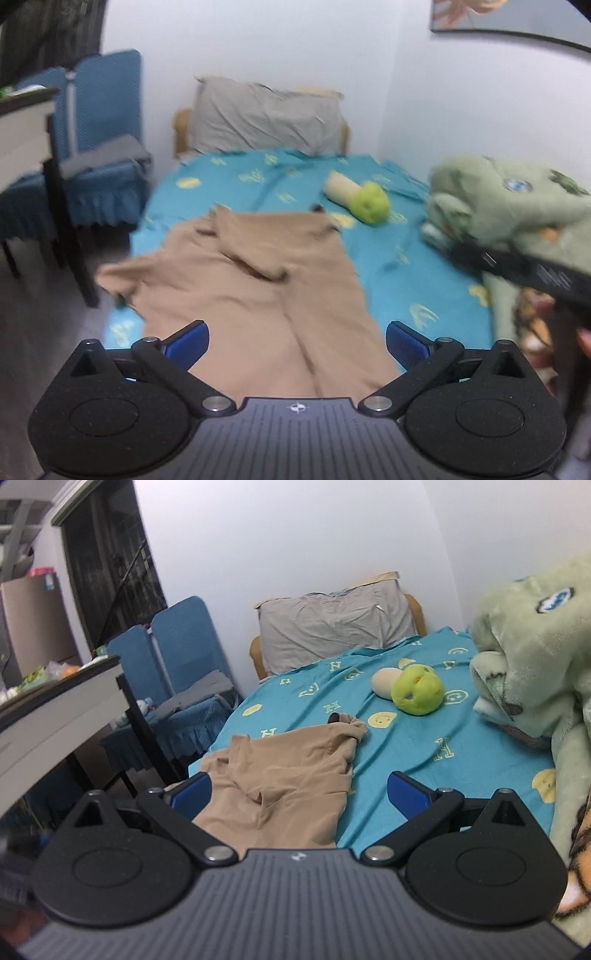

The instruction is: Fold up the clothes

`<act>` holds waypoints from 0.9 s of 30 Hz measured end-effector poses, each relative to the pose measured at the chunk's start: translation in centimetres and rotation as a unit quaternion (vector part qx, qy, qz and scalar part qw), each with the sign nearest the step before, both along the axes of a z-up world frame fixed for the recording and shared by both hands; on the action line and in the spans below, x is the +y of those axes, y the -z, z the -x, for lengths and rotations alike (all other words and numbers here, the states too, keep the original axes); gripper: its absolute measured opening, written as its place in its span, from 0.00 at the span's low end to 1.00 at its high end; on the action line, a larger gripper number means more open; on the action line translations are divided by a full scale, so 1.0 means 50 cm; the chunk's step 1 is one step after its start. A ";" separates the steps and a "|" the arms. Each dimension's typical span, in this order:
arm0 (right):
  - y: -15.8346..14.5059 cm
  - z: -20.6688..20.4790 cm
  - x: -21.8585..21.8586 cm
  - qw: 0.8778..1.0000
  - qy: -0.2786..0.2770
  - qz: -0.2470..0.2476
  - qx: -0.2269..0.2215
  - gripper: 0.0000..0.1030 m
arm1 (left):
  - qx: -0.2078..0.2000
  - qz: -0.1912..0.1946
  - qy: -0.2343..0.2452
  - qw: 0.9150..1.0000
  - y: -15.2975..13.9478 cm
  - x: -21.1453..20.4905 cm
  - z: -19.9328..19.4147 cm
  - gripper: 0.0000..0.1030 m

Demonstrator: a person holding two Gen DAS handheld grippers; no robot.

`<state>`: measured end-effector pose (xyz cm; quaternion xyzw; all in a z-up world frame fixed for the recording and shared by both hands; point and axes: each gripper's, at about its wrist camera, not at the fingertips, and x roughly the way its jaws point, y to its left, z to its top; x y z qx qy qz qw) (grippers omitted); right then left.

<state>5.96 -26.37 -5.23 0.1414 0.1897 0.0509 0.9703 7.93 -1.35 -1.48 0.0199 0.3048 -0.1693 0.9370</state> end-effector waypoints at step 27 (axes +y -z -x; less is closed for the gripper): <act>0.035 -0.328 0.393 0.976 -0.183 0.095 0.066 1.00 | -0.058 0.100 -0.189 0.975 -0.002 0.350 0.023 1.00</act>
